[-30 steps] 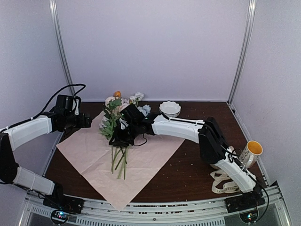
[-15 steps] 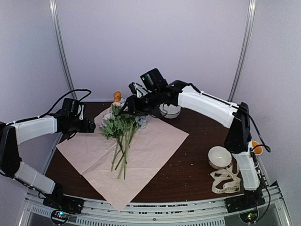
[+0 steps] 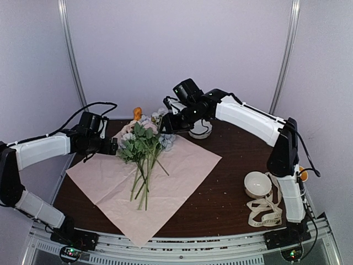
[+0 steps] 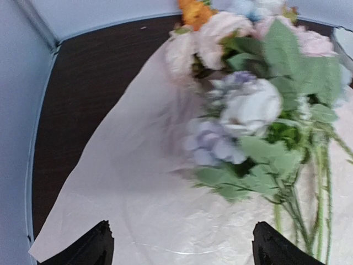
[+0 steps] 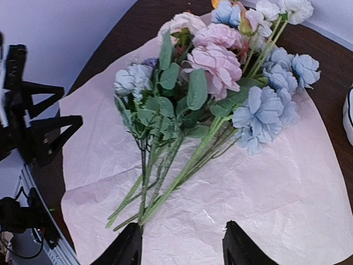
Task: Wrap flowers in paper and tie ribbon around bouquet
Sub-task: Adjust the fake flower on the flattened wrapping paper.
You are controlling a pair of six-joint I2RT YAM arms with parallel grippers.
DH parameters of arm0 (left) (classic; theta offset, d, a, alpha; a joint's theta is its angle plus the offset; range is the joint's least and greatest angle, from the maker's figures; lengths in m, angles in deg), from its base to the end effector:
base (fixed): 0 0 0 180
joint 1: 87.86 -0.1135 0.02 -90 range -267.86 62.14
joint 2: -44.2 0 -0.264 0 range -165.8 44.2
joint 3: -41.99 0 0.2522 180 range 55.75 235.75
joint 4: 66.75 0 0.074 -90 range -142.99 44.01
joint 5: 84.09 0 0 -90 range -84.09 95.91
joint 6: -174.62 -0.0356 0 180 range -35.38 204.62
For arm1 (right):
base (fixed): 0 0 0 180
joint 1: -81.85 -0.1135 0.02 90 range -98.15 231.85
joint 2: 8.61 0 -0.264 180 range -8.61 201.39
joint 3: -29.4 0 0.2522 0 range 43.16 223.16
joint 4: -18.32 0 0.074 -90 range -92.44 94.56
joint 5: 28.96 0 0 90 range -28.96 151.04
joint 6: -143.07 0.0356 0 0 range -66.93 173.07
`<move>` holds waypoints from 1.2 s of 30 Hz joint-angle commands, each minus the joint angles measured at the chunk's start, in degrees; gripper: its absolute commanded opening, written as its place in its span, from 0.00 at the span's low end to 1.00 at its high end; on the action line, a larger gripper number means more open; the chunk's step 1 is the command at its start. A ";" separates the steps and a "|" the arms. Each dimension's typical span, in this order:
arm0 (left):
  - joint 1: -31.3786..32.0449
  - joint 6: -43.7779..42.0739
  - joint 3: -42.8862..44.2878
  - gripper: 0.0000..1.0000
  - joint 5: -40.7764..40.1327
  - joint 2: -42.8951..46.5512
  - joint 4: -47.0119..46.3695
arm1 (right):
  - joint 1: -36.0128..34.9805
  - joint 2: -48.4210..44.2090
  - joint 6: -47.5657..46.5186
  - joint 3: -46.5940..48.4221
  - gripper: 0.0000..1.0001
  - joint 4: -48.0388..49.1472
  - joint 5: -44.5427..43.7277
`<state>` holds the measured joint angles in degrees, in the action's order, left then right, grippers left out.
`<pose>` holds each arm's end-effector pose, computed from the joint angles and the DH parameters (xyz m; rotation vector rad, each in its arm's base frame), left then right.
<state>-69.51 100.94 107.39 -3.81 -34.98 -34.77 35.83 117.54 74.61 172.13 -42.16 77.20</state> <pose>0.2786 -0.0861 0.2346 -0.0397 2.3565 -0.0941 0.3369 0.3634 0.3236 -0.6722 2.3919 0.8794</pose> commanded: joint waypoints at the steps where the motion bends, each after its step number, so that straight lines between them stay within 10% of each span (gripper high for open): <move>1: 7.09 -4.16 4.70 0.91 2.20 -0.02 -1.96 | 0.13 3.91 0.10 -0.23 0.46 -4.91 -7.65; 15: 7.14 1.35 6.82 0.89 9.84 -6.62 -2.99 | -11.40 17.92 -3.92 9.22 0.23 -6.99 4.93; 36: 10.19 3.02 6.83 0.87 5.85 -13.44 1.89 | -20.02 22.99 -17.07 11.15 0.14 -9.86 -13.45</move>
<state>-60.38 103.21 114.16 4.63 -51.13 -33.57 20.31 140.01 64.51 181.33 -54.05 68.44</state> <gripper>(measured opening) 0.873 0.143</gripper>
